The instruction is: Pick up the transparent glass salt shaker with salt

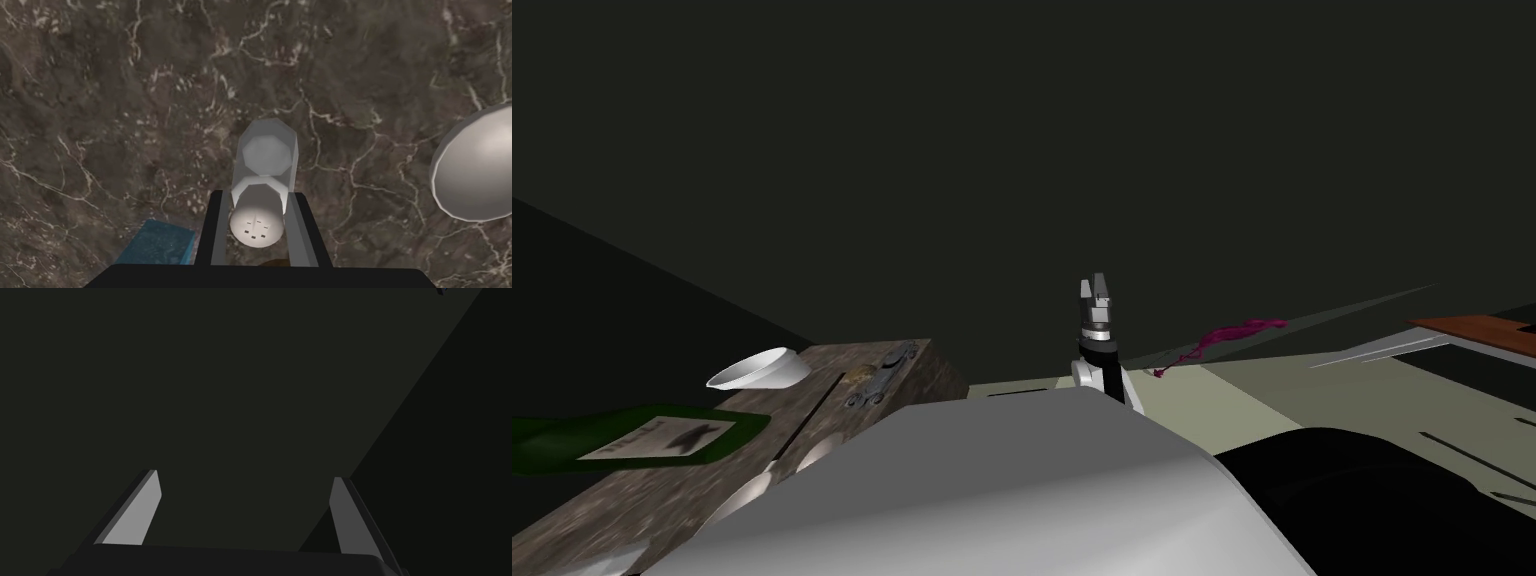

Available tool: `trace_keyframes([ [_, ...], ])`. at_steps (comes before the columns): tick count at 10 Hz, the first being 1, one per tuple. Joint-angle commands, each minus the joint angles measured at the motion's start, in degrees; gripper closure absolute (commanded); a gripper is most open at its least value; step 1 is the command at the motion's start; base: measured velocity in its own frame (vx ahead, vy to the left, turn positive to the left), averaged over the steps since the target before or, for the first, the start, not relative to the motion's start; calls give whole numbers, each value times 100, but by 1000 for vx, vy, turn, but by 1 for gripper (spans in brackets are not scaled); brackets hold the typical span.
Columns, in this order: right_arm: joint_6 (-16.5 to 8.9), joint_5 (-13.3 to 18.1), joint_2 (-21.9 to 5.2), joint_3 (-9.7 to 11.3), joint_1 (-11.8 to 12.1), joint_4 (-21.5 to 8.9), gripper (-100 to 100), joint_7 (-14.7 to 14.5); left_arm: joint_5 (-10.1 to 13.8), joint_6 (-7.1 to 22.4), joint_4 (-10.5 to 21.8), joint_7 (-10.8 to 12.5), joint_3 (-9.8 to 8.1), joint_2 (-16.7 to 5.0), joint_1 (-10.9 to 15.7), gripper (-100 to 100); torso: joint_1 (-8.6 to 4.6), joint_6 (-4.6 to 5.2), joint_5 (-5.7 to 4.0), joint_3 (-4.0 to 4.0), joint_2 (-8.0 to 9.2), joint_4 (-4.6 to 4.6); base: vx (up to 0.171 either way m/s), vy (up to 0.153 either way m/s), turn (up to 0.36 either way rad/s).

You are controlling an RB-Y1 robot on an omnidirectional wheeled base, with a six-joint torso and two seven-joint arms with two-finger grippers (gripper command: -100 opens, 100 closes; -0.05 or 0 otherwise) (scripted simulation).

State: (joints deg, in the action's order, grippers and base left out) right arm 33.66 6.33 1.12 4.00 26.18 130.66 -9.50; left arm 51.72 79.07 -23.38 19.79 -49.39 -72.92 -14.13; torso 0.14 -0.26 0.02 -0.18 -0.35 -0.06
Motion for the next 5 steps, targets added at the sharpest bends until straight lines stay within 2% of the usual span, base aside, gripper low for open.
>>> trace_keyframes([
  [1,0,0,0,0,0,0,0,0,-142,83,85,-169,-204,-70,-18,100,0,0,0,0,0,0,84,-27,85],
  [3,0,0,0,0,0,0,0,0,-283,161,176,-335,-410,-144,-34,100,-8,4,-2,-13,-22,-4,89,-13,65],
  [4,0,0,0,0,0,0,0,0,-231,120,187,-277,-325,-134,-12,100,-5,6,-1,-14,-23,-5,35,-5,17],
  [5,0,0,0,0,0,0,0,0,-241,123,205,-306,-336,-141,-9,0,-2,10,1,-8,-12,-3,6,-2,-3],
])
